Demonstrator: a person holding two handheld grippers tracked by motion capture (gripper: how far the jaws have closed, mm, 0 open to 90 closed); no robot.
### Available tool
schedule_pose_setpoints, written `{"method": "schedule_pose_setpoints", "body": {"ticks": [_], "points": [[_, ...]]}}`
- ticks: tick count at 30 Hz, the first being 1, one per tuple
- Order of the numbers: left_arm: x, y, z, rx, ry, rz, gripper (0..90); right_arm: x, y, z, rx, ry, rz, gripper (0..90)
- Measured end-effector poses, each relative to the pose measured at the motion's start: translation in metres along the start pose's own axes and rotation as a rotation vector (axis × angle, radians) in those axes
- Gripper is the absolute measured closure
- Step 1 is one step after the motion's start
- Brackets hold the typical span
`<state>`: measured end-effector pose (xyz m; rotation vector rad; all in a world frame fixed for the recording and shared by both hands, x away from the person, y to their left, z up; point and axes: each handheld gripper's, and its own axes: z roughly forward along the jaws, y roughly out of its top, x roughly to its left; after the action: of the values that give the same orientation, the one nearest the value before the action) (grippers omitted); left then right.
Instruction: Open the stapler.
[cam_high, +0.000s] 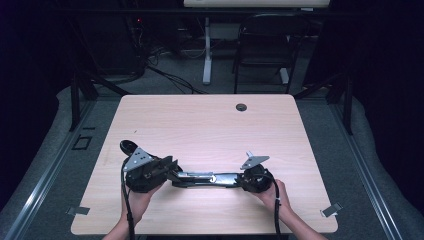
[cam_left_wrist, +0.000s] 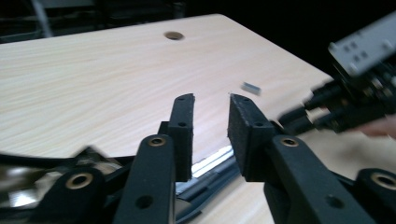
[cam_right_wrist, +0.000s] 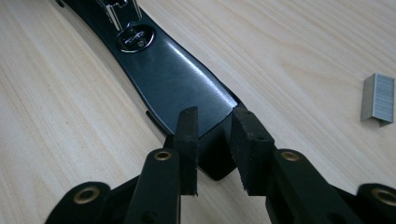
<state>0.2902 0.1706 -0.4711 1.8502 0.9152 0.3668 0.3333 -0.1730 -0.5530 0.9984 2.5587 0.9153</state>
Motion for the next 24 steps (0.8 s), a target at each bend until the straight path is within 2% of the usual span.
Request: {"method": "schedule_pose_setpoints", "body": {"ticks": [2,3,9,11,14,16,21,24], "points": [[-0.002,0.000,0.003,0.016,-0.025,0.011,61.5,-0.002,0.000,-0.002,0.007,0.007,0.006,70.1],[-0.003,-0.001,0.003,0.019,-0.030,0.013,59.1,-0.003,0.000,-0.003,-0.005,0.005,0.009,69.1],[-0.005,-0.002,0.005,0.043,-0.058,0.032,47.3,-0.008,0.000,-0.005,0.007,0.010,0.028,63.6],[-0.006,-0.002,0.006,0.065,-0.069,0.048,44.9,-0.010,0.000,-0.005,0.008,0.008,0.030,62.7],[-0.012,-0.003,0.010,0.106,-0.070,0.033,35.8,-0.012,0.001,-0.007,0.014,0.018,0.037,59.7],[-0.016,-0.004,0.012,0.123,-0.079,0.046,31.5,-0.013,0.001,-0.009,0.012,0.027,0.045,57.2],[-0.023,-0.006,0.015,0.173,-0.124,0.067,24.8,-0.018,0.002,-0.014,0.023,0.028,0.062,50.0],[-0.024,-0.012,0.014,0.208,-0.133,0.076,22.6,-0.021,0.003,-0.014,0.035,0.028,0.059,45.0]]}}
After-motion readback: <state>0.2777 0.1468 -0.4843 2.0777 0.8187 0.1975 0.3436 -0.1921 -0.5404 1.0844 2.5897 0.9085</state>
